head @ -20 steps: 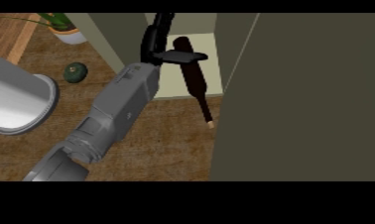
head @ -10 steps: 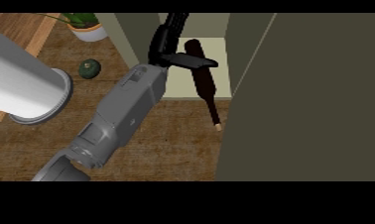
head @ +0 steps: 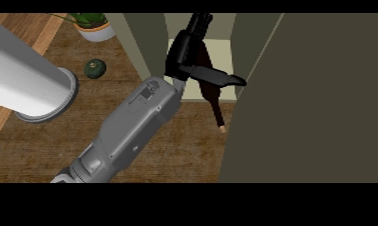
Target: Pick up the wine, place it into the cabinet and close the cabinet
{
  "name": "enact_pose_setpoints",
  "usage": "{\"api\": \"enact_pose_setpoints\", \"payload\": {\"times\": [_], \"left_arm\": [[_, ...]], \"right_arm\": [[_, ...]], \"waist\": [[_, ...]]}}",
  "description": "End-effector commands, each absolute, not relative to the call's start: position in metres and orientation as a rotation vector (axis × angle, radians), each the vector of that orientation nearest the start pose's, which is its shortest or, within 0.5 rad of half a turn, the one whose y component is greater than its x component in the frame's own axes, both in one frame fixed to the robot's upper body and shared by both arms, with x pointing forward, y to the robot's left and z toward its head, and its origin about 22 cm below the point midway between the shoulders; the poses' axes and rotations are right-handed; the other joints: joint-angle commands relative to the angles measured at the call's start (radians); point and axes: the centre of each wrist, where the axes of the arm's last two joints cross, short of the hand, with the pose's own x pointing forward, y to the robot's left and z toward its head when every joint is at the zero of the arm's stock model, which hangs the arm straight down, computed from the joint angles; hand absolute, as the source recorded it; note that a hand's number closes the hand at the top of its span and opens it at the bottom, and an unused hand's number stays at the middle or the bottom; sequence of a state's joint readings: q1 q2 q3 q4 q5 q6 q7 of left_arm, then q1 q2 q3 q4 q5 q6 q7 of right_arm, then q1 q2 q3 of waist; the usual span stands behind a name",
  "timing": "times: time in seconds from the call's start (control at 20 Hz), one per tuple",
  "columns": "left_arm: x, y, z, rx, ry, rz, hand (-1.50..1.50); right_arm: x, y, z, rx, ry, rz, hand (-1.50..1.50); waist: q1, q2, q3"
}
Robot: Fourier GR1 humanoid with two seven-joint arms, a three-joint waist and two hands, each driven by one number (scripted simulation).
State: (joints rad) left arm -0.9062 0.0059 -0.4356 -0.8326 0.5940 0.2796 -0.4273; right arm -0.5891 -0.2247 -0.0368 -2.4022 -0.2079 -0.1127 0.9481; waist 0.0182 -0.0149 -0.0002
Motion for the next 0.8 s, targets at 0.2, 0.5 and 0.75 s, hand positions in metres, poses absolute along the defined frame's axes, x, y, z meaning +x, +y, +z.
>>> {"api": "enact_pose_setpoints", "payload": {"times": [0.2, 0.5, 0.75], "left_arm": [[0.296, 0.017, 0.076, -0.458, -1.872, -0.037, -1.50], [0.243, 0.016, 0.076, -0.475, -1.854, 0.083, -1.50], [0.206, 0.025, 0.073, -0.507, -1.832, 0.154, 1.50]], "right_arm": [[0.170, -0.194, 0.285, 0.225, -1.984, 0.284, -1.50], [0.160, -0.194, 0.293, 0.236, -1.983, 0.283, -1.50], [0.165, -0.202, 0.293, 0.216, -1.987, 0.274, -1.50]], "waist": [[-0.010, 0.006, 0.000], [-0.015, 0.006, -0.001], [-0.013, 0.009, 0.000]]}}
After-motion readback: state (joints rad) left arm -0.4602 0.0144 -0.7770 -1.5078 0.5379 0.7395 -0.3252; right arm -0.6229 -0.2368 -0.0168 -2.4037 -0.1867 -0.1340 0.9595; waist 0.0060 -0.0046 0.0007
